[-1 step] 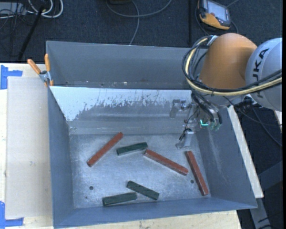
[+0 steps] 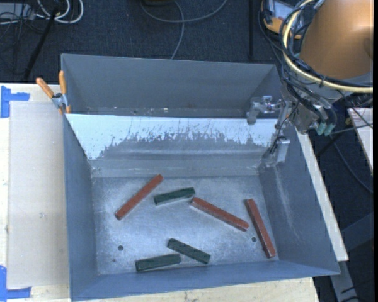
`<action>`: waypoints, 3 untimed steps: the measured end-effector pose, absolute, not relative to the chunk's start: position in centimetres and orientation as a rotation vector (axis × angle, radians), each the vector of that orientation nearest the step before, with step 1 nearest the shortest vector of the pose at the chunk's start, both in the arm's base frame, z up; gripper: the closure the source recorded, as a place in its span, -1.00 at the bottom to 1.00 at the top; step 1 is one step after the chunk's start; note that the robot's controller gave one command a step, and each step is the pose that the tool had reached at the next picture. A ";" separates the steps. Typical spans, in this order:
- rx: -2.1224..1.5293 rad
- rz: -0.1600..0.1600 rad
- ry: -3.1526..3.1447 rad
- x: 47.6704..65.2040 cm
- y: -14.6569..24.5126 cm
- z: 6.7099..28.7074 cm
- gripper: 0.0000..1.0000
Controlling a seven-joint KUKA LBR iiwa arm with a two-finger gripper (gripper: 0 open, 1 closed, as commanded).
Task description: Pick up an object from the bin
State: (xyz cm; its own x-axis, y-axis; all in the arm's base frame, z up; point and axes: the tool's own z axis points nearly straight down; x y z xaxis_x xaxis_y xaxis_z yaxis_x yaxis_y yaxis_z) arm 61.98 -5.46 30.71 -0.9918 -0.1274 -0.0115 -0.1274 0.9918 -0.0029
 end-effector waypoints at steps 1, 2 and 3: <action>-0.641 0.005 3.084 58.0 -2.7 13.0 -1.00; -0.648 0.003 3.083 54.2 -6.4 7.3 -1.00; -0.655 0.002 3.074 54.5 -6.1 7.6 1.00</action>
Offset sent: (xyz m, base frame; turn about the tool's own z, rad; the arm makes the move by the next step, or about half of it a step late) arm -0.0376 0.0270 -0.1729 -0.2833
